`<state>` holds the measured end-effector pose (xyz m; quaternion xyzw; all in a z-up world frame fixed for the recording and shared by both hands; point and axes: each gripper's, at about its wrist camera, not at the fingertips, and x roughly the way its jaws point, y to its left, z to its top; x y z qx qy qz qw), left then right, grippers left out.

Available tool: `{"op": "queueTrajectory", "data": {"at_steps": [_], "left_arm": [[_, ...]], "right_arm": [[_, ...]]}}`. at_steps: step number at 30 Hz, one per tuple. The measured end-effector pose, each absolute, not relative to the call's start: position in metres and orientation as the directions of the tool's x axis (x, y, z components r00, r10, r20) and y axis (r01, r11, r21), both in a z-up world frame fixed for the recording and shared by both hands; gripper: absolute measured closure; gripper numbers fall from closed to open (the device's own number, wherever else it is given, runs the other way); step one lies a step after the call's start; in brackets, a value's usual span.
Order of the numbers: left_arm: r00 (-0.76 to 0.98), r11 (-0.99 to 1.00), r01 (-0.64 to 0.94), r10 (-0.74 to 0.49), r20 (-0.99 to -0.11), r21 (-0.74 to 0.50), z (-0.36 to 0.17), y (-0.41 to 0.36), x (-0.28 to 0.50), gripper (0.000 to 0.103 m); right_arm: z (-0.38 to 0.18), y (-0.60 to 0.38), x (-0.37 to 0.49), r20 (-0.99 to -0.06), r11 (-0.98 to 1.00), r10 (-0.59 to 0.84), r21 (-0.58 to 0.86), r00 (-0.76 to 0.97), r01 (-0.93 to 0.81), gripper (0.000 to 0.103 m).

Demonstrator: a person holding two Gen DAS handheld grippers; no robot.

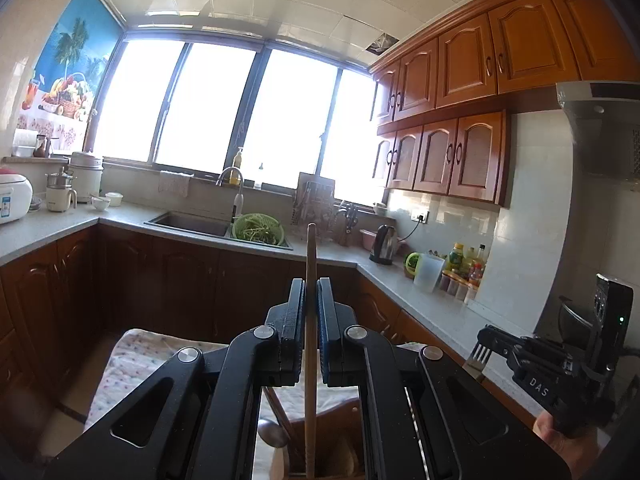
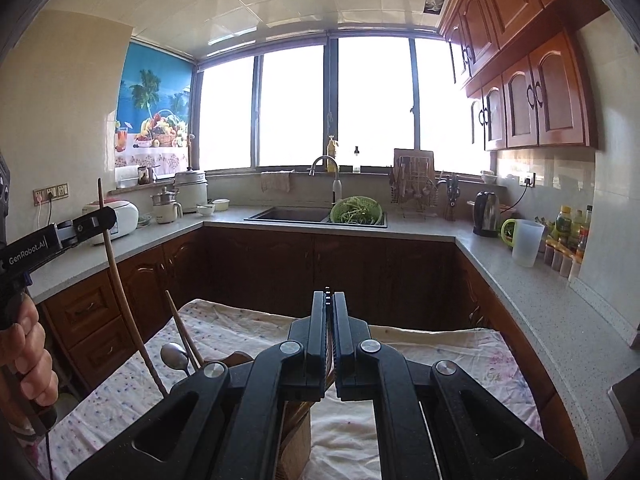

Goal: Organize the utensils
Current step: 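Lower the fork and chopstick into the wooden holder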

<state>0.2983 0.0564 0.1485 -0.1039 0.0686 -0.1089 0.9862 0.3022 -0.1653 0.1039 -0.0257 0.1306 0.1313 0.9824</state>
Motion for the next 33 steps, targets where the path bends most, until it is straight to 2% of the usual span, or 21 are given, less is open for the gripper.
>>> {"op": "queueTrajectory", "data": {"at_steps": [9,19,33], "left_arm": [[0.979,0.953,0.139,-0.173,-0.106,-0.27,0.103,0.055,0.315,0.098],[0.959,0.949,0.119,-0.186,-0.215,-0.292,0.054,0.05,0.322,0.098],[0.942,0.95,0.12,-0.201,-0.267,-0.29,0.04,0.05,0.321,0.097]], "right_arm": [[0.075,-0.146,0.318,-0.302,0.961,0.242,-0.058,0.922,-0.271,0.101],[0.042,-0.141,0.325,-0.366,0.959,0.254,-0.024,0.895,-0.282,0.101],[0.018,-0.138,0.33,-0.422,0.953,0.281,0.019,0.862,-0.302,0.101]]}}
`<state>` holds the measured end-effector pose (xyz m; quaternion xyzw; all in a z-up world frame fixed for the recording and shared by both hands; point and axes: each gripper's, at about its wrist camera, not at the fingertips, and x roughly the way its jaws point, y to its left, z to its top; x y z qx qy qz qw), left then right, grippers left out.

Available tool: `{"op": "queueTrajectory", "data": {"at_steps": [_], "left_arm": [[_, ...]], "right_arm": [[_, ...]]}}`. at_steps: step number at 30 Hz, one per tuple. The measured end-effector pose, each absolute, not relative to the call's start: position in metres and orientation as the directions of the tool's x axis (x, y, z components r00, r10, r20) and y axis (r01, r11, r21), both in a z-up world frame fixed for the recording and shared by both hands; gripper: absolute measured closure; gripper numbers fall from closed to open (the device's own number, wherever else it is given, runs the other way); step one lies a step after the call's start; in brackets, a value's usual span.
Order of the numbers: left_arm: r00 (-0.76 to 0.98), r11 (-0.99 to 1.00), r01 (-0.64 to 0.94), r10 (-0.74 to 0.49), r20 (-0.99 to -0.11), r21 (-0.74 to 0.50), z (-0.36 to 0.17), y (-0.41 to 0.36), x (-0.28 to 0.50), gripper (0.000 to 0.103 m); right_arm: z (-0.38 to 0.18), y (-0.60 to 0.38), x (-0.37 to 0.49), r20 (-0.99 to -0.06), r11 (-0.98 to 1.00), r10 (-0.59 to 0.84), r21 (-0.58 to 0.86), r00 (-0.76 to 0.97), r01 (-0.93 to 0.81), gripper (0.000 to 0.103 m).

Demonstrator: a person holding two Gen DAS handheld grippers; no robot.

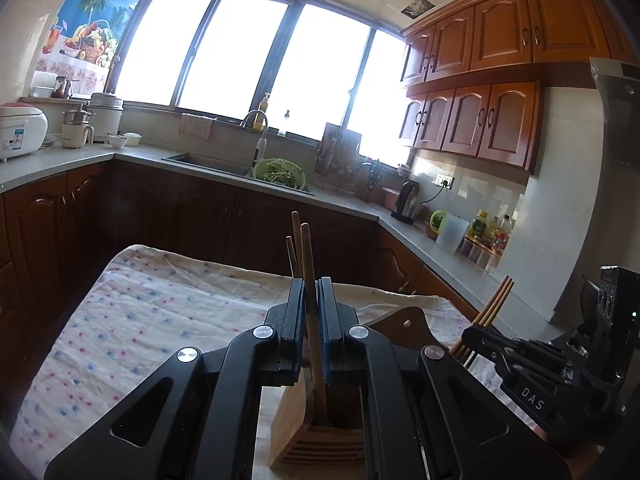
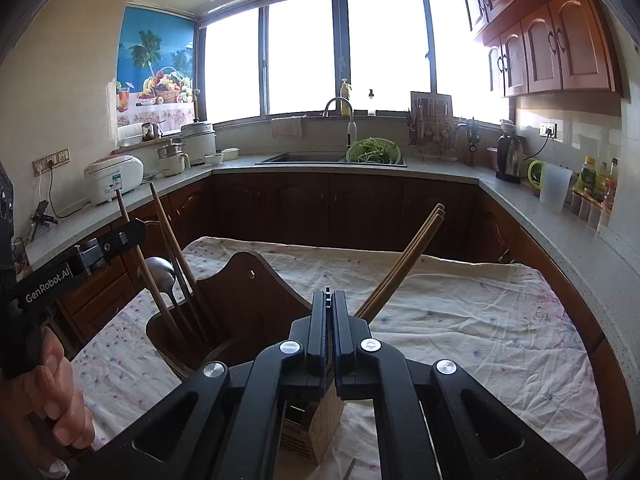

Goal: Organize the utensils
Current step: 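Lower the fork and chopstick into the wooden holder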

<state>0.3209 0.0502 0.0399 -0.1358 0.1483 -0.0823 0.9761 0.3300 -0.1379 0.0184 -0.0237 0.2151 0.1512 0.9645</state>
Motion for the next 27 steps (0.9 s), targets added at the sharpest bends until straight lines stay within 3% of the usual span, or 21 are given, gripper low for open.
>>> {"op": "queueTrajectory", "data": {"at_steps": [27], "left_arm": [[0.91,0.952,0.111,-0.213,-0.356,-0.286,0.0318,0.0441,0.3243,0.096]], "right_arm": [[0.0139,-0.143,0.3307,-0.416,0.947,0.31,0.057,0.855,-0.315,0.099]]}}
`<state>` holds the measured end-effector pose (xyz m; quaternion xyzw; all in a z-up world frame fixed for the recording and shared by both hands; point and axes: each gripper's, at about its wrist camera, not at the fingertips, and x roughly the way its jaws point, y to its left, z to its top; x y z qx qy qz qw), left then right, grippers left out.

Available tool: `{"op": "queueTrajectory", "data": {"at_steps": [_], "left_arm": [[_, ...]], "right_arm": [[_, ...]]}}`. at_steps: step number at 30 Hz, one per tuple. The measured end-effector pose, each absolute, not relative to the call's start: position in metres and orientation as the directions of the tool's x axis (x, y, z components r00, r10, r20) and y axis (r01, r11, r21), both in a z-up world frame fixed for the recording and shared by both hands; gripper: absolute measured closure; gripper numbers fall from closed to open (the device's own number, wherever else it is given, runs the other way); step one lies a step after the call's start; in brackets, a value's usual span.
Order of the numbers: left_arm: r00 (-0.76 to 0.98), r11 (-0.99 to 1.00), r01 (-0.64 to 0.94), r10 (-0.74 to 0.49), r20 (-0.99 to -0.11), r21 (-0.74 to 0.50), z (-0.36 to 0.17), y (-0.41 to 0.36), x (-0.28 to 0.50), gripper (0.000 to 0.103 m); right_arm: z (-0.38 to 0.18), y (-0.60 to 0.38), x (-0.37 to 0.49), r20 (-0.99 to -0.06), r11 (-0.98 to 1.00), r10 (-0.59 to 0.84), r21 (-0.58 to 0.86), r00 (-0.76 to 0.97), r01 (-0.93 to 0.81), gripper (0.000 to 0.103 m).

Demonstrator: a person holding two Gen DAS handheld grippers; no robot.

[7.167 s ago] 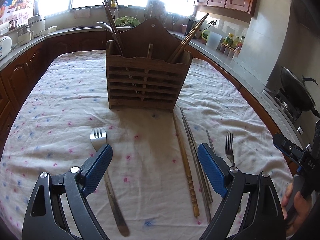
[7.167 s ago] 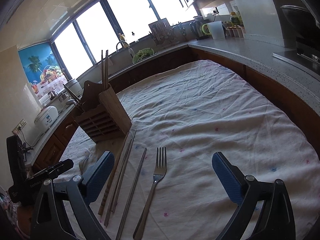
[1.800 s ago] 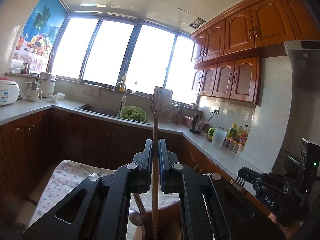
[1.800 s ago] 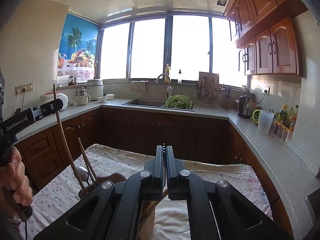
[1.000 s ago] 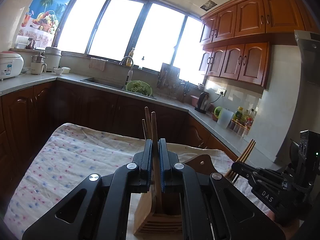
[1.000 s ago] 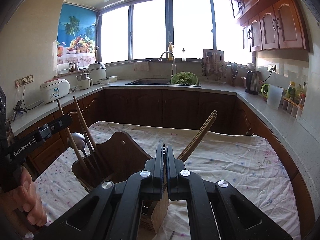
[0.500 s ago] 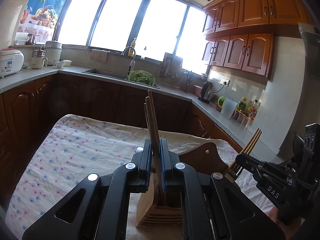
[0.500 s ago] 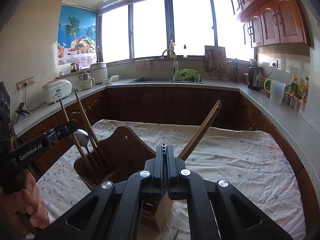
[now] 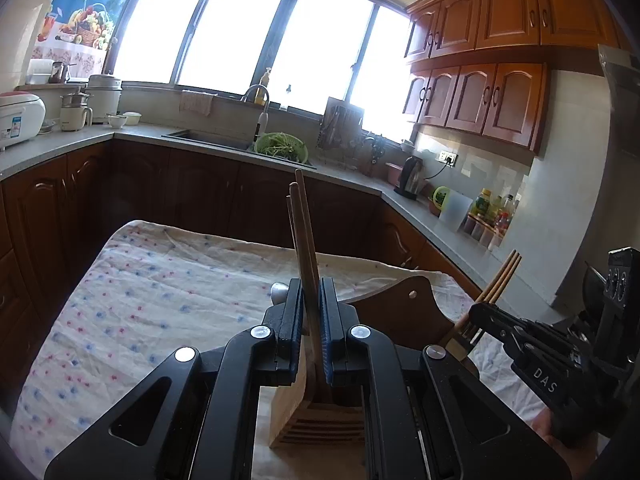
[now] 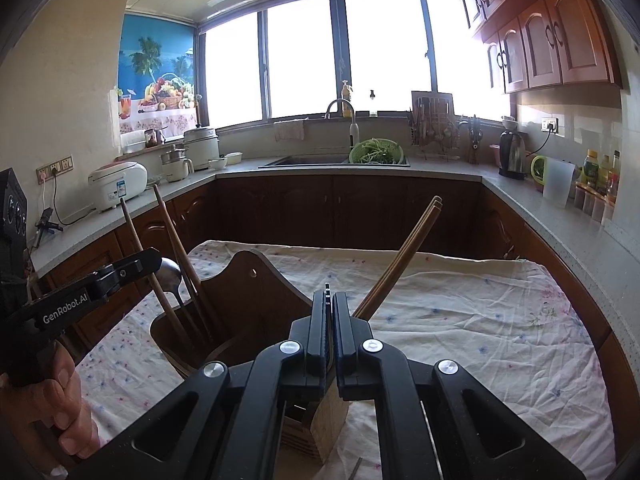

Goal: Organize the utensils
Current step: 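Lower the fork and chopstick into the wooden holder, then open both tools to release the fork and chopstick, then withdraw both open tools back from the holder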

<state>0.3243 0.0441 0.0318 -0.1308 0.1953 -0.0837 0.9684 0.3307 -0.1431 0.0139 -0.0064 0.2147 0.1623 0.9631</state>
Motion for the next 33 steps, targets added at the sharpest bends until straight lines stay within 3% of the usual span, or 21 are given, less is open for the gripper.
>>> {"op": "queueTrajectory", "data": {"at_steps": [7,11,13,25,27,30,32,33], "left_arm": [[0.904,0.952,0.102,-0.211,-0.372,-0.29,0.033,0.046,0.323,0.094],[0.909,0.951,0.086,-0.197,-0.367,-0.296,0.034,0.048,0.318,0.069],[0.911,0.951,0.08,-0.192,-0.365,-0.299,0.035,0.05,0.315,0.067],[0.909,0.952,0.046,-0.166,-0.382,-0.304,0.03,0.06,0.304,0.047],[0.909,0.955,0.033,-0.151,-0.388,-0.294,0.03,0.06,0.301,0.04],[0.911,0.96,0.001,-0.117,-0.396,-0.281,0.03,0.062,0.294,0.018],[0.914,0.959,-0.019,-0.097,-0.394,-0.281,0.028,0.065,0.287,0.01],[0.914,0.958,-0.027,-0.092,-0.396,-0.285,0.027,0.067,0.283,0.008]], "right_arm": [[0.014,-0.146,0.33,-0.409,0.947,0.313,0.065,0.857,-0.315,0.093],[0.019,-0.147,0.323,-0.386,0.946,0.316,0.061,0.867,-0.318,0.075],[0.023,-0.147,0.319,-0.368,0.949,0.307,0.05,0.878,-0.311,0.065],[0.026,-0.16,0.311,-0.364,0.961,0.276,0.069,0.89,-0.27,0.061],[0.026,-0.16,0.31,-0.367,0.96,0.278,0.073,0.888,-0.271,0.057],[0.024,-0.163,0.307,-0.373,0.96,0.28,0.09,0.884,-0.266,0.047],[0.023,-0.167,0.304,-0.381,0.96,0.281,0.105,0.881,-0.261,0.038],[0.021,-0.168,0.302,-0.385,0.961,0.278,0.11,0.88,-0.255,0.028]]}}
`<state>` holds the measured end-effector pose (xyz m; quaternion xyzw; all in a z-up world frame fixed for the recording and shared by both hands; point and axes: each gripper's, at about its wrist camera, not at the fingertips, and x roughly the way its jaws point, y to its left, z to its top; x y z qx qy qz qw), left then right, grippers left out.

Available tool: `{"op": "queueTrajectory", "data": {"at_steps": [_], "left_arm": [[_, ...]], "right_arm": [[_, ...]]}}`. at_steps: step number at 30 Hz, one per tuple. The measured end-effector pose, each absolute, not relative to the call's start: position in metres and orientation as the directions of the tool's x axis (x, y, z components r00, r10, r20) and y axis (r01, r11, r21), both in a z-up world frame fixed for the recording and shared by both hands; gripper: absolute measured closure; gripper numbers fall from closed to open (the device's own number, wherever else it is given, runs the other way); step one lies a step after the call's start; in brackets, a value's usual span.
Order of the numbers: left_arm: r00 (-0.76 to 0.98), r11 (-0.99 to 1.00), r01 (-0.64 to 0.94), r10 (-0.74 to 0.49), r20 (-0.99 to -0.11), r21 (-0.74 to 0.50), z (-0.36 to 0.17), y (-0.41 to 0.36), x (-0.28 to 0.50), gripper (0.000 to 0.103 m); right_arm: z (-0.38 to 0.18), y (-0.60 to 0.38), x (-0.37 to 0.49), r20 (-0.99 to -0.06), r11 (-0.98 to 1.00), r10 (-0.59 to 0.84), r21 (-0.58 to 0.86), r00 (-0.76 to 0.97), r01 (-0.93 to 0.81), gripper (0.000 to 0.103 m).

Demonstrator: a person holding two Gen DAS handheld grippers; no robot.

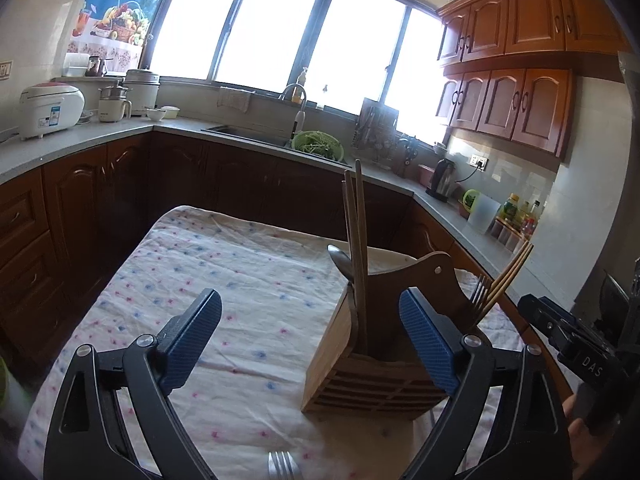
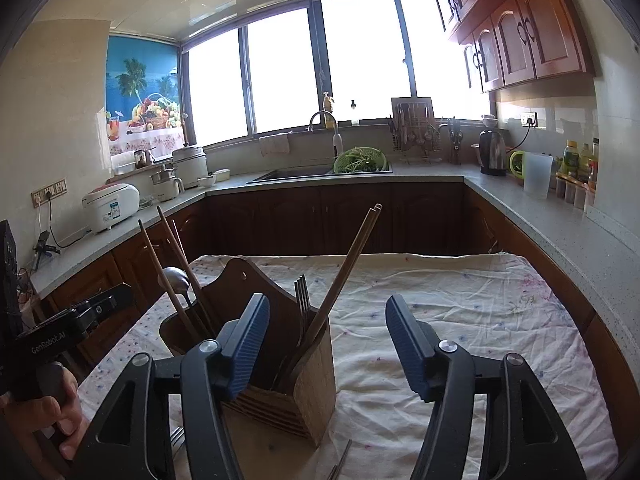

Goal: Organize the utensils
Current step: 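Withdraw both open tools back from the holder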

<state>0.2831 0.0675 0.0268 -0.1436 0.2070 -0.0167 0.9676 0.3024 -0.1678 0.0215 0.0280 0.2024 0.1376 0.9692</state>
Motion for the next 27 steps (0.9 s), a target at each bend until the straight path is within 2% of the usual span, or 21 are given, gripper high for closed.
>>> {"op": "queueTrajectory", "data": {"at_steps": [1,2,6,10,18,27], "left_arm": [[0.913,0.956,-0.034,-0.088,-0.399,-0.29,0.026,0.07,0.28,0.006],[0.912,0.954,-0.04,-0.086,-0.401,-0.296,0.024,0.073,0.277,0.006],[0.906,0.946,-0.062,-0.08,-0.415,-0.317,0.021,0.081,0.261,0.005],[0.901,0.941,-0.058,-0.094,-0.423,-0.333,0.018,0.082,0.241,0.004],[0.903,0.949,-0.045,-0.095,-0.418,-0.313,0.017,0.073,0.193,0.003],[0.902,0.95,-0.033,-0.105,-0.419,-0.309,0.011,0.066,0.143,0.003]], "right_arm": [[0.02,-0.169,0.3,-0.388,0.961,0.276,0.116,0.88,-0.25,0.017],[0.018,-0.171,0.298,-0.388,0.961,0.276,0.123,0.879,-0.248,0.013],[0.014,-0.176,0.285,-0.391,0.956,0.291,0.141,0.873,-0.256,0.011],[0.012,-0.183,0.266,-0.38,0.951,0.304,0.167,0.874,-0.258,0.003],[0.012,-0.191,0.226,-0.36,0.934,0.345,0.225,0.867,-0.278,0.002],[0.003,-0.199,0.169,-0.321,0.934,0.341,0.225,0.884,-0.278,0.0]]}}
